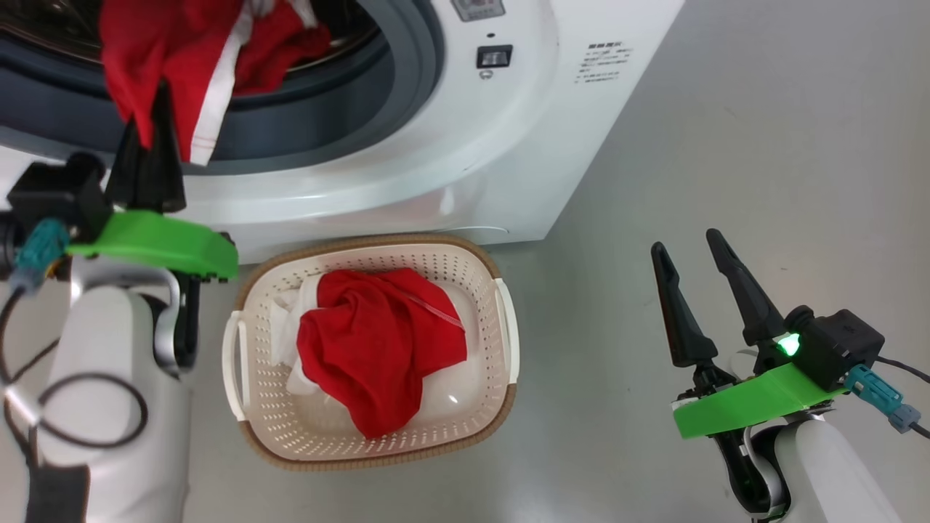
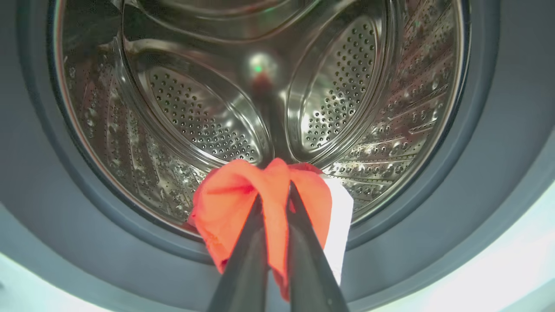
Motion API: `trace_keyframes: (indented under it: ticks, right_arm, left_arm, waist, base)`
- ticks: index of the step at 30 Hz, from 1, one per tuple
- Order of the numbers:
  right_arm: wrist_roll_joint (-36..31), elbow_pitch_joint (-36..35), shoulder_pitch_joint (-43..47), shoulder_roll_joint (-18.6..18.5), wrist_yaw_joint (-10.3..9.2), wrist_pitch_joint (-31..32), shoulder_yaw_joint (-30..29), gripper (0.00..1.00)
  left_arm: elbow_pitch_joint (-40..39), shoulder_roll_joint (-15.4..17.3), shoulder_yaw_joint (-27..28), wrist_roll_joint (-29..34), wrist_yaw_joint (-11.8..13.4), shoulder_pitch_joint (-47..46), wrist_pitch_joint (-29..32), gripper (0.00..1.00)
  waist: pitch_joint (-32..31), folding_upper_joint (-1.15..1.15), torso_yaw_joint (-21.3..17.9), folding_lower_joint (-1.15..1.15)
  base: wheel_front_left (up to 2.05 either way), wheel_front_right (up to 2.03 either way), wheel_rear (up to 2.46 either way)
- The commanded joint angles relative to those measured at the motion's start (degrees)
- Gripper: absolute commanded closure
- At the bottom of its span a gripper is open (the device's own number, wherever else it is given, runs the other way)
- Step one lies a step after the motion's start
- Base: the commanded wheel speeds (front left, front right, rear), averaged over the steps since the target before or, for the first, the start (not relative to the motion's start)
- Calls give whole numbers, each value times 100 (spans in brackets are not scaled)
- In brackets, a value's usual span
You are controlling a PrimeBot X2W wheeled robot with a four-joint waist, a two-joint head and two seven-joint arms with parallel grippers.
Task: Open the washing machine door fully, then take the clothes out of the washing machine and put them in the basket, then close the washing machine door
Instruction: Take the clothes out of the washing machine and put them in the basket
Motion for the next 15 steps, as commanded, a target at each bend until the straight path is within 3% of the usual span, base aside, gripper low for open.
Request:
trace_keyframes:
  ticks: [1,15]
  right_arm:
    - [-18,-121,111,14,28,-36,106,0]
    - [-80,-109,163,14,28,-36,55,0]
  left_arm:
    - [-275,160,174,-15,-59,148,-49,100]
    - [-2146,-87,318,-32,-129,1020,-50,100]
  waist:
    - [-30,0,30,0]
    - [-98,0,131,0]
  base:
    - [0,0,0]
    - [0,0,0]
